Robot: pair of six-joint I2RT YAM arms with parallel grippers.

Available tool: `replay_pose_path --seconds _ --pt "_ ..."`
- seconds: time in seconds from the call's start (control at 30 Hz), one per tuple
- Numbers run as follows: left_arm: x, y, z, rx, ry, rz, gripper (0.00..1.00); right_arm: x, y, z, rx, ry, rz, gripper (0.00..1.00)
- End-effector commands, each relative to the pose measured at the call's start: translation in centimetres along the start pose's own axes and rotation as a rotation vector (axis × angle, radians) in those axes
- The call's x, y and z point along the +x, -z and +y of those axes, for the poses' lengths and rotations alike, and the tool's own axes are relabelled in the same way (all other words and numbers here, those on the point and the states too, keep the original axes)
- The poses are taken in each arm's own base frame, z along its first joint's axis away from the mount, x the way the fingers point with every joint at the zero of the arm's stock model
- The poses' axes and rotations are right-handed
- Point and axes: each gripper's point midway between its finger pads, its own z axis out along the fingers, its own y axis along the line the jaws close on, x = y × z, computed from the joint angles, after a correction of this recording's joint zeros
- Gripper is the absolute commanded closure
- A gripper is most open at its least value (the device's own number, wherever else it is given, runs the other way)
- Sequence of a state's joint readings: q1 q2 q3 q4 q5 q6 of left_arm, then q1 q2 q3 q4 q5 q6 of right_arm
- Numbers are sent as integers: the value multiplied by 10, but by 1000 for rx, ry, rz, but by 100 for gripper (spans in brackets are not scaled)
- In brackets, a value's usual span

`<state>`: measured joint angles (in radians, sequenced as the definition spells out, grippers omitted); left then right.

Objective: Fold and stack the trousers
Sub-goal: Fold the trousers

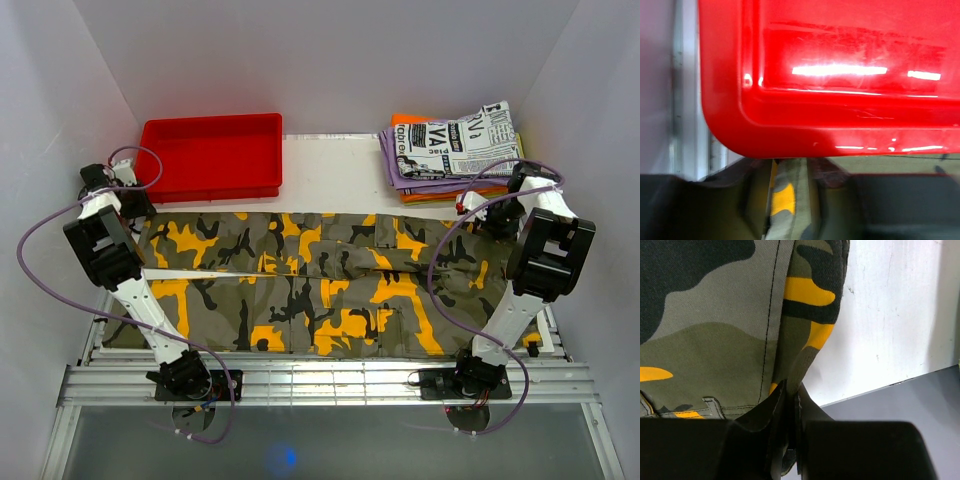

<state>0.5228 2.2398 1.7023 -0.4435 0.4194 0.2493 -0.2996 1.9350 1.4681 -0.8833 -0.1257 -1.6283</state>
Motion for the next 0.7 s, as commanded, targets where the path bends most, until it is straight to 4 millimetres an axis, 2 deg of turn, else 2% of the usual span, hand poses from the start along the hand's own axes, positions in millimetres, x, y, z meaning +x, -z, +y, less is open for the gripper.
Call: replay_pose_path --seconds 0.0,0.1,0.13,0.23,0.37,0.5,0.53,0.6,0.63,0.67 --pt "-2 6 -10 44 30 -1 64 -5 14 -18 54 29 -5 92" --pt "-14 9 -15 72 37 -31 77 -8 18 -26 83 16 -16 92" --pt "-18 10 -19 94 34 -42 84 -10 23 -33 102 11 -19 92" --pt "-37 24 -25 117 14 -89 99 -12 30 -40 125 -8 -29 92" --pt "-64 53 -27 131 -16 -166 100 -13 50 -51 189 4 -42 92" --pt "-90 97 -18 106 -56 -257 100 -14 73 -61 263 11 -71 92" --pt "-91 108 -8 96 -50 -273 100 -12 85 -62 290 8 -75 92" --pt "-92 128 -10 140 -58 -295 100 -12 90 -54 297 13 -100 92" --pt "-94 148 -6 133 -83 -316 100 -9 104 -50 329 20 -97 92" --pt "-86 156 -6 144 -87 -316 100 -8 108 -46 335 54 -99 92"
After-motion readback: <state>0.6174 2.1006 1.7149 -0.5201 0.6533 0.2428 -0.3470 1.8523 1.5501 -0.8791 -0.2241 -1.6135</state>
